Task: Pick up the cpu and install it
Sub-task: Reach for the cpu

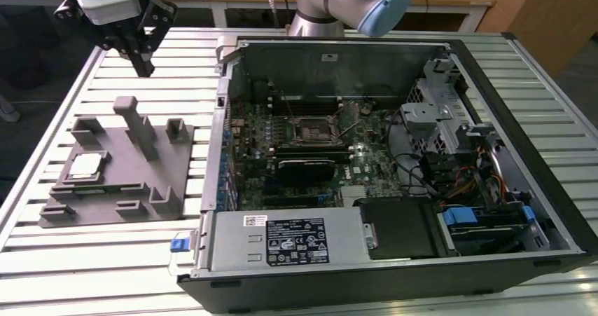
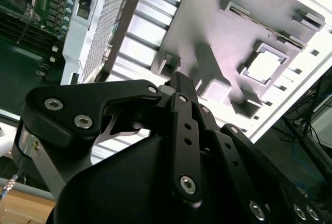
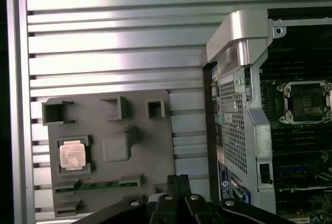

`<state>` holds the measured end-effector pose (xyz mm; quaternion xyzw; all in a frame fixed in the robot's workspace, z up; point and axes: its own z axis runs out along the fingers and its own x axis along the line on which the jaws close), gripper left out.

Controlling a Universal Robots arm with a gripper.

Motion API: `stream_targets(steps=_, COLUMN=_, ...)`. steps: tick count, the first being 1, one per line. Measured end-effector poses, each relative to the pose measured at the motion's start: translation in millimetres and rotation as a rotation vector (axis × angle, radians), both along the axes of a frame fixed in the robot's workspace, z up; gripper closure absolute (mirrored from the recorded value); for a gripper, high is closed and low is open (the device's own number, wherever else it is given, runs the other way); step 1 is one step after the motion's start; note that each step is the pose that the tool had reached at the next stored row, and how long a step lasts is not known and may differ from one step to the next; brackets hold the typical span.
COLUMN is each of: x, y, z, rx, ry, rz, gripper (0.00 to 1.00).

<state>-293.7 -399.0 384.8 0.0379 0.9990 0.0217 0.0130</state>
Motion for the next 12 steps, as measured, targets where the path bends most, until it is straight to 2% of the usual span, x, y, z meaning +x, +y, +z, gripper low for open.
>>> stream_targets(steps=12, x=-19.8, y=0.0, z=-1.1, rx=-0.0001, ry=0.0001, rz=0.000, gripper=0.89)
